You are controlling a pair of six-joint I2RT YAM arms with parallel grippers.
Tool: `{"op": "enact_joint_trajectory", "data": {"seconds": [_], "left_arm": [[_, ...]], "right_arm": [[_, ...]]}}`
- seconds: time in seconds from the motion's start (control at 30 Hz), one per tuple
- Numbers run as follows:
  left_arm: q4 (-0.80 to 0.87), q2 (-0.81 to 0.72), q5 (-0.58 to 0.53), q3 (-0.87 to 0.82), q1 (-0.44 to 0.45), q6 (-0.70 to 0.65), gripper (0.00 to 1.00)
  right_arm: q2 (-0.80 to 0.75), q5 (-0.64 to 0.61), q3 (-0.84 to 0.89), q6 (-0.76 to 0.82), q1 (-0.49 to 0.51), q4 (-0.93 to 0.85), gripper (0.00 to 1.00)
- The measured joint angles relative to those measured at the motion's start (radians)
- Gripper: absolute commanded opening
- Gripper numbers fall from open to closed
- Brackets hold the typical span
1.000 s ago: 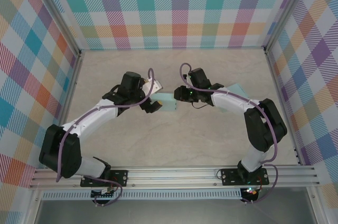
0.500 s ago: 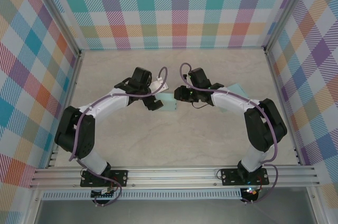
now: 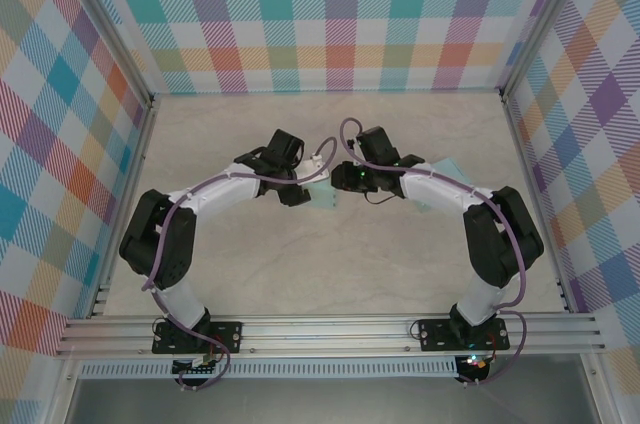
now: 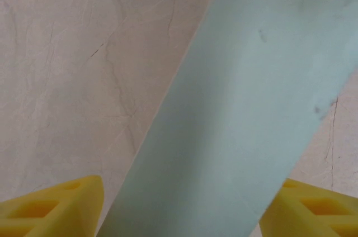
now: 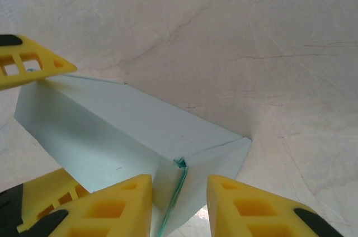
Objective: Fold the paper box
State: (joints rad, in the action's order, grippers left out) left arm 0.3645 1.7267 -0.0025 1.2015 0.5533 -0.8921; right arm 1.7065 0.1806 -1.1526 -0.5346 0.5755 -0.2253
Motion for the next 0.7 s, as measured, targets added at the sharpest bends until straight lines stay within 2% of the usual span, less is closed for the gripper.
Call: {"op": "enact_joint_trajectory", "data": {"seconds": [0.1, 0.23, 0.33, 0.43, 0.6, 0.7], "left_arm": [[-0.018, 0.000, -0.043, -0.006, 0.021, -0.022, 0.45], [-0.081, -0.001, -0.114, -0.021, 0.026, -0.025, 0.35], [-0.136, -0.001, -0.156, -0.045, 0.032, -0.026, 0.35], [-0.205, -0.001, -0.200, -0.076, 0.042, -0.036, 0.35], [-0.311, 0.008, -0.275, -0.109, 0.072, -0.045, 0.35], [-0.393, 0.047, -0.325, -0.108, 0.094, -0.045, 0.36]], "right_arm": [[-0.007, -0.011, -0.002, 0.000, -0.001, -0.010, 0.32], [-0.042, -0.035, -0.001, 0.004, 0.000, -0.079, 0.34], [-0.103, -0.075, 0.002, 0.005, 0.000, -0.121, 0.39], [-0.198, -0.133, 0.013, 0.016, 0.000, -0.157, 0.52], [-0.371, -0.266, 0.035, 0.029, 0.000, -0.226, 0.83], [-0.458, -0.347, 0.056, 0.042, 0.000, -0.264, 0.94]]}}
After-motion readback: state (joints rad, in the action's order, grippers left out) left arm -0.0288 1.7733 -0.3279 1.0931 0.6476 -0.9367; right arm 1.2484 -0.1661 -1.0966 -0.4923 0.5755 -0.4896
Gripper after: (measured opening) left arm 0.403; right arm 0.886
